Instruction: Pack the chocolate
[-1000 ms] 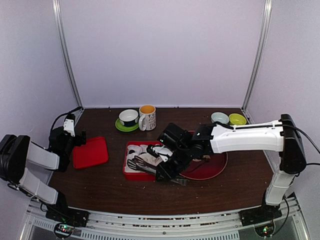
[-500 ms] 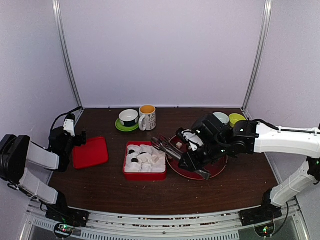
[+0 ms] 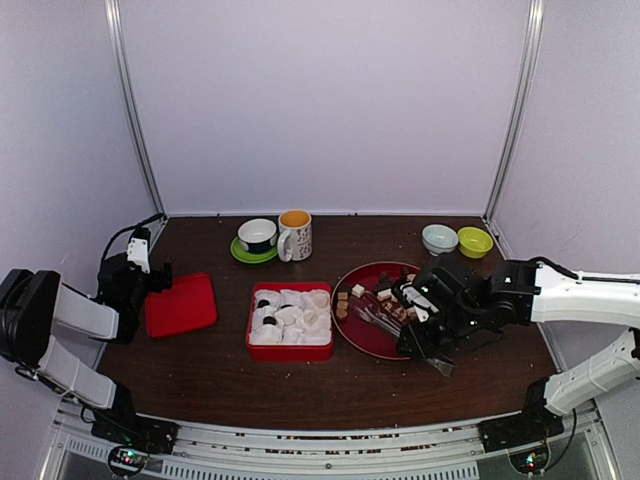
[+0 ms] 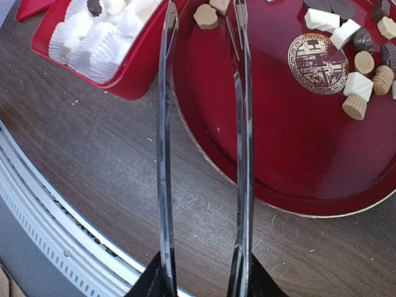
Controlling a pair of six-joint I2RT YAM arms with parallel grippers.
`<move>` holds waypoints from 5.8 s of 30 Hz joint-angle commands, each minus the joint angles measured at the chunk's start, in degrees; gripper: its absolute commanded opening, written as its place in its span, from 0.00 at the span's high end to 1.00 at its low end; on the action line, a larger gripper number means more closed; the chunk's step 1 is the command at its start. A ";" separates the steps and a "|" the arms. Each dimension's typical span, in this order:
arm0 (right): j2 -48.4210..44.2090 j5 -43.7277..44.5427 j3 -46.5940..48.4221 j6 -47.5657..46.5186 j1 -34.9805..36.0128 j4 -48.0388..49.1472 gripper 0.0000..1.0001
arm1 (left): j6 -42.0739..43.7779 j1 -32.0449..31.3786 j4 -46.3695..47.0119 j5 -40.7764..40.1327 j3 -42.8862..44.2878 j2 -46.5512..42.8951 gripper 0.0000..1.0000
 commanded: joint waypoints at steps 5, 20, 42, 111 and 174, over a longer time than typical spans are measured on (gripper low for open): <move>5.03 3.16 0.18 -0.65 -0.33 0.91 0.65 | -0.21 0.36 3.78 0.68 -0.28 0.31 0.02; 15.77 2.69 4.94 -2.99 -0.38 1.77 0.64 | -0.21 0.36 3.72 0.70 -0.25 0.31 0.02; 23.91 -1.17 10.96 -5.47 -4.49 4.83 0.72 | -0.21 0.36 3.71 0.70 -0.23 0.27 0.02; 22.89 -15.88 16.27 -12.11 3.53 7.63 0.67 | -0.21 0.36 3.77 0.70 -0.24 0.31 0.02; -19.08 12.42 -16.91 11.58 -2.78 -1.67 0.65 | -0.21 0.36 3.78 0.70 -0.23 0.31 0.02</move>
